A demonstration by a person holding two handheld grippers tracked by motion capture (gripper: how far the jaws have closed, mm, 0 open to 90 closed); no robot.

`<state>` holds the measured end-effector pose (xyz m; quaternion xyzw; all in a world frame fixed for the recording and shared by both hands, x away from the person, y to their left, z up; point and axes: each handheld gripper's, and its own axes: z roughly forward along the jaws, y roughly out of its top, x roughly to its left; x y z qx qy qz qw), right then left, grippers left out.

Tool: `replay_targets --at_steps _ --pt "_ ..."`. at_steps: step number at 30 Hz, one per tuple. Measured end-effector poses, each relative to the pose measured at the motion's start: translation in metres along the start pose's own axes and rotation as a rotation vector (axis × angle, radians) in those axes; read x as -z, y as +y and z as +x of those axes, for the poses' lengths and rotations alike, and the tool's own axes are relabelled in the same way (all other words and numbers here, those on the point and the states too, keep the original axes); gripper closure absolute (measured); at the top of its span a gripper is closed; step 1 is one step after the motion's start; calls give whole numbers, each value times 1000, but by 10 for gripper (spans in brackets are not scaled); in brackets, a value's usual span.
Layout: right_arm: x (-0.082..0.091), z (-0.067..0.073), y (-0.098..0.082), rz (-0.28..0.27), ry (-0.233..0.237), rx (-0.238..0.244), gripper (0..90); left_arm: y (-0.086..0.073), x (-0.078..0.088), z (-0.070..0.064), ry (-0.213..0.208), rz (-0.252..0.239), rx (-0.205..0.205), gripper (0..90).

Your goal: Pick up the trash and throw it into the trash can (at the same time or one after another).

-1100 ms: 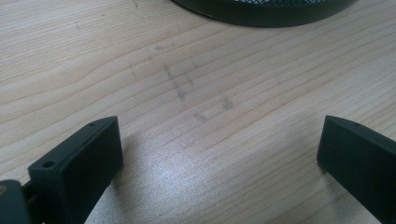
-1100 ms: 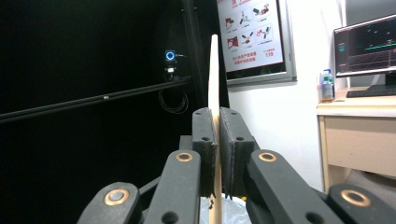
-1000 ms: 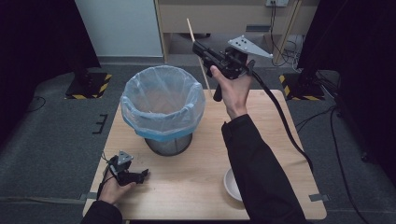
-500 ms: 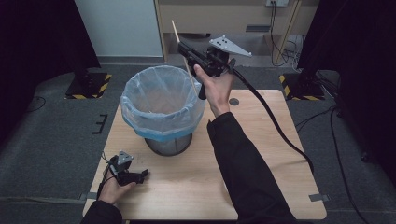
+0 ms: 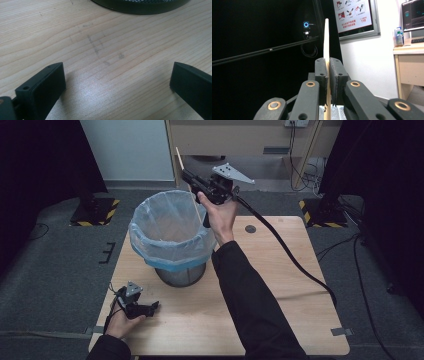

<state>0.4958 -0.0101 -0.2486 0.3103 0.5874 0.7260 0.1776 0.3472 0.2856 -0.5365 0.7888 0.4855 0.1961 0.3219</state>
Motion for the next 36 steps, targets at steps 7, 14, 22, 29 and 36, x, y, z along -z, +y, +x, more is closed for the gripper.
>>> replay_targets --at_steps 7,14,22,29,36 --pt "-9 -1 -10 -3 13 -16 749 0 0 0 0 0 0 0" --pt "-3 -1 -4 23 0 29 645 0 0 0 -2 0 -1 0" --pt "30 -3 4 57 -5 74 550 0 0 0 -1 0 -1 0" --pt "88 -19 -5 66 -38 80 495 0 0 0 -2 1 -2 0" --pt "154 -41 -28 129 -108 104 481 0 0 0 -2 1 -2 0"
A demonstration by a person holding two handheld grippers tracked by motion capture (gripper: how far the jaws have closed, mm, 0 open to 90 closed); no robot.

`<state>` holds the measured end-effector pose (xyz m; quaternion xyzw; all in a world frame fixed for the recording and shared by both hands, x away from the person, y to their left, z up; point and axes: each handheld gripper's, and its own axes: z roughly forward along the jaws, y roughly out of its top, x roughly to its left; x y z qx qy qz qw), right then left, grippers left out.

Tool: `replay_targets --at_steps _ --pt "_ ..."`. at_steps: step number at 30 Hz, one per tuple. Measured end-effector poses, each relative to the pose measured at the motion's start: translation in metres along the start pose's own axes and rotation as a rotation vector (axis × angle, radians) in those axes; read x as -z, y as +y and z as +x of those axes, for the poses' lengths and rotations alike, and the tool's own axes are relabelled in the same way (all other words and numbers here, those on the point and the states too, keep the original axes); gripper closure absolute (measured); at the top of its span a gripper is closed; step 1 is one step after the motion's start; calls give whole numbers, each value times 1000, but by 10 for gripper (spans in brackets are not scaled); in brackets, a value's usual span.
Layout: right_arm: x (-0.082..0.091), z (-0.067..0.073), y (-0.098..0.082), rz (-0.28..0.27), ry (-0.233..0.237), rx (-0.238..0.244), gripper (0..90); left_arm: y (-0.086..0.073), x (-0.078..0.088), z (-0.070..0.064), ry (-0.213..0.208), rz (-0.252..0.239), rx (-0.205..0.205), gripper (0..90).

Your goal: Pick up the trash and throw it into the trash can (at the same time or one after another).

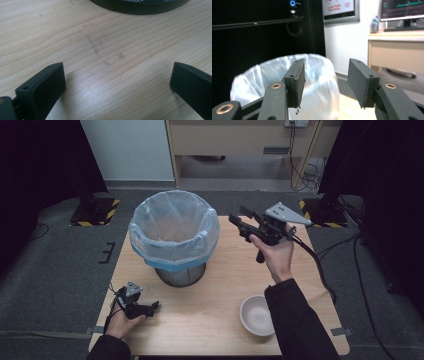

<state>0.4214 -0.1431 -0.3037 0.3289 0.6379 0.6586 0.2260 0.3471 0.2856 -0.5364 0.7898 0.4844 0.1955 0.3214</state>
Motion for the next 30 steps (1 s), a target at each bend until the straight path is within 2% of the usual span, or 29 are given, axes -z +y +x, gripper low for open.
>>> replay_targets --at_steps 8,13,20,24,28,29,30 --pt "57 -28 -43 35 -70 -52 472 0 0 0 0 0 0 0" --pt "82 -37 -77 131 -115 -50 468 0 0 0 0 -1 1 0" --pt "99 -49 -124 278 -118 -70 453 0 0 0 0 -1 1 0" --pt "108 -53 -139 318 -114 -93 438 0 0 0 0 -1 1 0" --pt "116 -55 -150 381 -115 -88 449 0 0 0 0 -1 1 0" --pt "118 -55 -155 412 -103 -88 458 0 0 0 0 -1 1 0" --pt "118 -55 -155 412 -103 -88 458 0 0 0 0 -1 1 0"
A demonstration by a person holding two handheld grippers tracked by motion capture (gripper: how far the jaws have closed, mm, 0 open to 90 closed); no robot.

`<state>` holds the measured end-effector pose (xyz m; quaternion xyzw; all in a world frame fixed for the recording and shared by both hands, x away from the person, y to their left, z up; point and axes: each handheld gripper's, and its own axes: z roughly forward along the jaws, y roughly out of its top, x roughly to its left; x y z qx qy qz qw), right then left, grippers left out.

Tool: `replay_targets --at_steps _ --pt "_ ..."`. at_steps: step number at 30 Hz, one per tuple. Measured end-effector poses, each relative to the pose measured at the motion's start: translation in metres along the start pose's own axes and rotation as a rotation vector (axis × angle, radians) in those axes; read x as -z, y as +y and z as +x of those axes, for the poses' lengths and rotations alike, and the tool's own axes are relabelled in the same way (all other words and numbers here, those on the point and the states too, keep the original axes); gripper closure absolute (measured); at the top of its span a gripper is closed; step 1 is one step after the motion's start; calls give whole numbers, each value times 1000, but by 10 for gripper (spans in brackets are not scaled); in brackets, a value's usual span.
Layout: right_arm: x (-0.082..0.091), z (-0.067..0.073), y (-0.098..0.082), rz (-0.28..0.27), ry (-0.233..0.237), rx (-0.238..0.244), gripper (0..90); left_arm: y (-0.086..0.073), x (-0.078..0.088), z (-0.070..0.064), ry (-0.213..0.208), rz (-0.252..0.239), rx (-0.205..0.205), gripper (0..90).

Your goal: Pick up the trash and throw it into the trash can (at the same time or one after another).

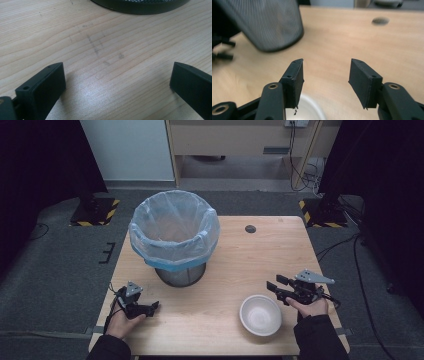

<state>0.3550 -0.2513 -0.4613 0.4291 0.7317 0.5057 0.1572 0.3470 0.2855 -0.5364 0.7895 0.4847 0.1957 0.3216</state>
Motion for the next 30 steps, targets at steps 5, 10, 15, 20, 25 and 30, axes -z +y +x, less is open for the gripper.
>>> replay_targets --at_steps 5,10,15,20,25,30 --pt "-7 -4 -15 125 26 2 505 0 0 0 0 0 0 0" --pt "-13 -6 -23 196 39 1 523 0 0 0 0 0 0 0" --pt "-18 -10 -32 267 49 -11 552 0 0 0 0 0 0 0" --pt "-20 -13 -36 324 64 -22 592 0 0 0 0 0 0 0" --pt "-22 -12 -38 372 82 -20 654 0 0 0 0 0 0 0" --pt "-24 -12 -39 415 92 -26 756 0 0 0 0 0 0 0"
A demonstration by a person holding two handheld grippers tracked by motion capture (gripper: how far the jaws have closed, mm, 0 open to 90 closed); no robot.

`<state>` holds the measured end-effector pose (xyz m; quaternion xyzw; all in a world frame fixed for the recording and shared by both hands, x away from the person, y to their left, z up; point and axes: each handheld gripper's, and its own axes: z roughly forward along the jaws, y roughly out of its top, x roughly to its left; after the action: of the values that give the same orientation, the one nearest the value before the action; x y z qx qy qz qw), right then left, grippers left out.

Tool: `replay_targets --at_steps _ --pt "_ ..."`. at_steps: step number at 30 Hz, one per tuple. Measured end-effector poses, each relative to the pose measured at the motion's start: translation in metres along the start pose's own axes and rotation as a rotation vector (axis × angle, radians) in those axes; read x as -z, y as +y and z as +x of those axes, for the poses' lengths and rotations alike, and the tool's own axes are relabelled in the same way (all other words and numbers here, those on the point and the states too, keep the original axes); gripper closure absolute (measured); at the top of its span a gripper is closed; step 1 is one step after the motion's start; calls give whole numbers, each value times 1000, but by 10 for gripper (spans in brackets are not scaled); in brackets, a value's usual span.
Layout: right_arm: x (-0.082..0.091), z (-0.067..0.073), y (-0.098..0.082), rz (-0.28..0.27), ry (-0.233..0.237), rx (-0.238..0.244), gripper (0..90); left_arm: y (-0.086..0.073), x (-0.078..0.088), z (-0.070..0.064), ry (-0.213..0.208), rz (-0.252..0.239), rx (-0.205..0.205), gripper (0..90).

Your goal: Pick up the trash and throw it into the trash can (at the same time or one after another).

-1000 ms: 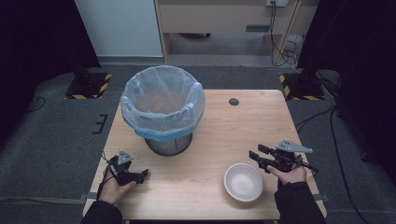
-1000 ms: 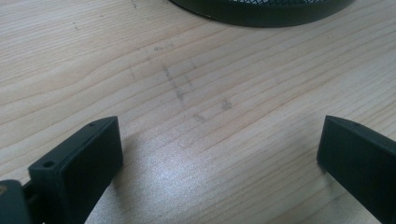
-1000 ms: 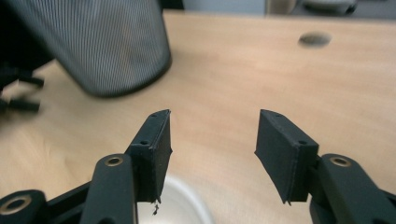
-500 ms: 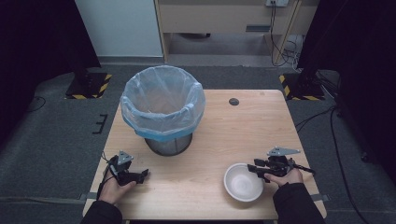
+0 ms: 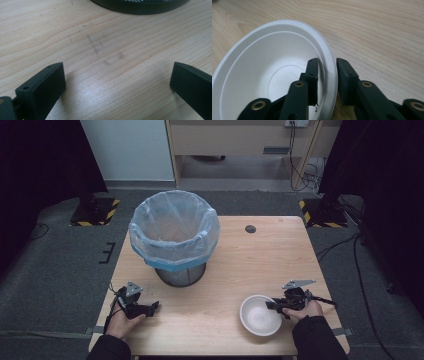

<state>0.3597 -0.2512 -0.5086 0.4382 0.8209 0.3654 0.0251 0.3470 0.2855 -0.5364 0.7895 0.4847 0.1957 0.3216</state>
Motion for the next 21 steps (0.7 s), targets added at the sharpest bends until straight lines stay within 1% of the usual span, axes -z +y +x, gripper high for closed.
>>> replay_targets --at_steps 2,7,9,15,17,21 --pt "1 0 0 9 6 -2 784 0 0 0 0 0 0 0" --pt "3 1 3 -1 15 -17 798 0 0 0 0 0 0 0" --pt "6 2 6 -24 23 -24 810 0 0 0 0 0 0 0" --pt "16 3 11 -110 10 -46 831 0 0 0 0 0 0 0" --pt "19 2 13 -142 -9 -44 833 0 0 0 0 0 0 0" --pt "26 3 17 -202 -31 -64 834 0 0 0 0 0 0 0"
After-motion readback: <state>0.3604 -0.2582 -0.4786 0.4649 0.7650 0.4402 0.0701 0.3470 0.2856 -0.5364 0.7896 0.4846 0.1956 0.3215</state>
